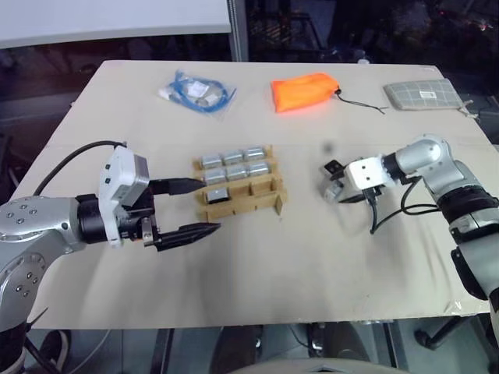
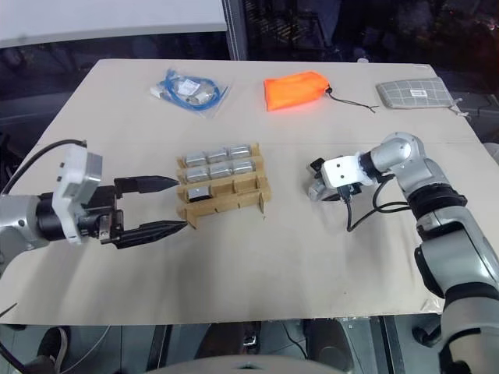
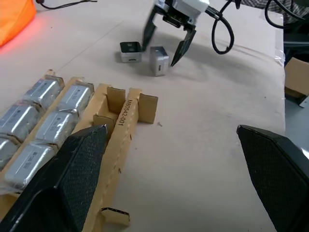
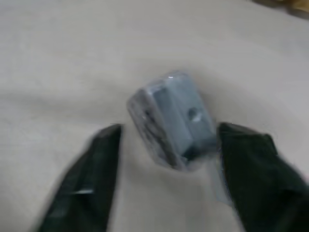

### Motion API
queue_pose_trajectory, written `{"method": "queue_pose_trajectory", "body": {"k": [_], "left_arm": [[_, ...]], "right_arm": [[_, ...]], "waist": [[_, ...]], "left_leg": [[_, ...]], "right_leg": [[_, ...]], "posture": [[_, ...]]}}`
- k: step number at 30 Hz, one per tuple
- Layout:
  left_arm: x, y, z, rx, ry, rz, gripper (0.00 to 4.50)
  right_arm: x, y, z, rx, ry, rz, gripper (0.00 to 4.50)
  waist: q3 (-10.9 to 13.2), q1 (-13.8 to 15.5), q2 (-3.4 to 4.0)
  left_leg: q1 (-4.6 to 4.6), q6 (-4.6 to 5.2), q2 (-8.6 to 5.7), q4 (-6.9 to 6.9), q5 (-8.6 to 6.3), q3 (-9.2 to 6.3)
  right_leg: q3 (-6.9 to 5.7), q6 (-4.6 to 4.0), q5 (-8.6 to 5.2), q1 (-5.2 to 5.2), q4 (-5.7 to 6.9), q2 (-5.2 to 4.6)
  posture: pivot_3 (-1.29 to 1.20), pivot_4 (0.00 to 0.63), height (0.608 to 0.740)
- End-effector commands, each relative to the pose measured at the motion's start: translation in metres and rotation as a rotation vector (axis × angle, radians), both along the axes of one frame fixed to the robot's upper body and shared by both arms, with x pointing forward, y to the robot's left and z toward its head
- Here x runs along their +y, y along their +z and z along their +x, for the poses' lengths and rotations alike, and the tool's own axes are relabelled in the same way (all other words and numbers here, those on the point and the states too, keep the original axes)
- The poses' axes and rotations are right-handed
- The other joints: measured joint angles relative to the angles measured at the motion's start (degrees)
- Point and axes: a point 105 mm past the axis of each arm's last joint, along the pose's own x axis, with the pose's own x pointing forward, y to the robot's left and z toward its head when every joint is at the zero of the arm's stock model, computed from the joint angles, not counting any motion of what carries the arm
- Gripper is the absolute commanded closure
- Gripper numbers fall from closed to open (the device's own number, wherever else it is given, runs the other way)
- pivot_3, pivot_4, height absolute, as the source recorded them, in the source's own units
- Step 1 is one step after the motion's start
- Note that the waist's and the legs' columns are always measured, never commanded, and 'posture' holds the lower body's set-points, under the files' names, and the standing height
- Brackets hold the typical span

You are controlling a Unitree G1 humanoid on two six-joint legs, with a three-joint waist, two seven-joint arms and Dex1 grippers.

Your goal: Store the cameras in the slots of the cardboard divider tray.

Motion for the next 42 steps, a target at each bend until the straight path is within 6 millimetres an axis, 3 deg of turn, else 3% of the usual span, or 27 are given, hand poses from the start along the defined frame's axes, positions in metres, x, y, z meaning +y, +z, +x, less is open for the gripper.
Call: {"method": "queue_pose_trajectory", "body": {"k": [1,2,3,8,13,17,25,31,37,42], "left_arm": [[-0.002,0.012,-0.004,-0.060,-0.012,0.002,0.00],[-0.001,0.012,-0.004,-0.059,-0.012,0.002,0.00],[-0.001,0.011,-0.004,-0.058,-0.011,0.003,0.00],[0.001,0.010,-0.004,-0.053,-0.012,0.014,0.00],[0.005,0.010,0.000,-0.064,-0.019,0.030,0.00],[0.013,0.009,0.005,-0.058,-0.031,0.071,0.00],[0.047,0.015,0.024,-0.089,0.010,0.198,0.00],[0.053,0.017,0.024,-0.104,0.000,0.217,0.00],[0.060,0.015,0.019,-0.098,0.024,0.226,0.00],[0.061,0.013,0.017,-0.099,0.031,0.227,0.00]], "right_arm": [[0.000,0.010,0.002,-0.027,0.028,-0.017,3.21],[0.000,0.010,0.002,-0.027,0.028,-0.017,3.64],[0.000,0.010,0.002,-0.027,0.029,-0.017,3.79],[-0.005,0.018,0.002,-0.023,-0.001,0.022,3.78],[0.004,0.048,-0.011,0.084,-0.100,0.285,3.78],[0.025,0.069,-0.032,0.167,-0.160,0.387,3.78],[0.113,0.096,-0.056,0.238,-0.110,0.473,3.78],[0.157,0.088,-0.045,0.200,-0.097,0.436,3.78],[0.168,0.058,-0.030,0.087,-0.070,0.251,3.78],[0.179,0.051,-0.025,0.059,-0.039,0.211,3.78]], "waist": [[0.0,0.0,0.00],[0.0,-0.1,0.00],[0.0,-0.1,0.01],[0.0,-0.1,0.04],[0.0,0.1,0.06],[0.1,0.1,0.13],[0.1,-0.1,0.17],[0.1,0.3,0.14],[0.1,-0.1,0.15],[0.1,-0.4,0.14]], "left_leg": [[0.01,0.00,0.00,0.00,0.00,-0.01],[0.03,-0.01,0.01,0.00,0.00,-0.01],[0.05,-0.02,0.01,0.00,0.01,0.00],[0.08,-0.04,0.01,-0.02,0.02,0.02],[0.06,-0.04,0.06,-0.04,0.02,0.00],[0.03,-0.04,0.10,-0.04,0.02,-0.02],[0.06,-0.04,0.06,-0.10,0.01,0.04],[-0.41,-0.03,-0.04,-0.03,0.01,0.01],[-0.39,-0.03,-0.02,-0.06,0.02,0.02],[-0.36,-0.06,0.04,-0.07,0.03,0.02]], "right_leg": [[0.00,0.00,0.00,0.00,0.00,0.00],[-0.01,0.00,0.00,0.02,0.01,0.01],[0.00,0.00,0.00,0.02,0.02,0.01],[0.02,-0.01,0.00,0.04,0.04,0.01],[0.00,-0.01,0.00,0.03,0.04,-0.02],[-0.04,-0.01,0.00,0.02,0.04,-0.02],[-0.02,-0.01,0.00,-0.05,0.08,0.08],[-0.11,-0.01,0.01,-0.36,0.04,-0.01],[-0.14,-0.01,0.00,-0.38,0.02,0.02],[-0.10,-0.01,0.00,-0.41,0.09,0.08]], "posture": [[0.00,0.150,0.740],[0.00,0.150,0.740],[0.00,0.150,0.740],[0.00,0.150,0.740],[0.00,0.150,0.740],[0.00,0.150,0.740],[0.00,0.150,0.740],[0.00,0.150,0.740],[0.00,0.150,0.740],[0.00,0.150,0.740]]}}
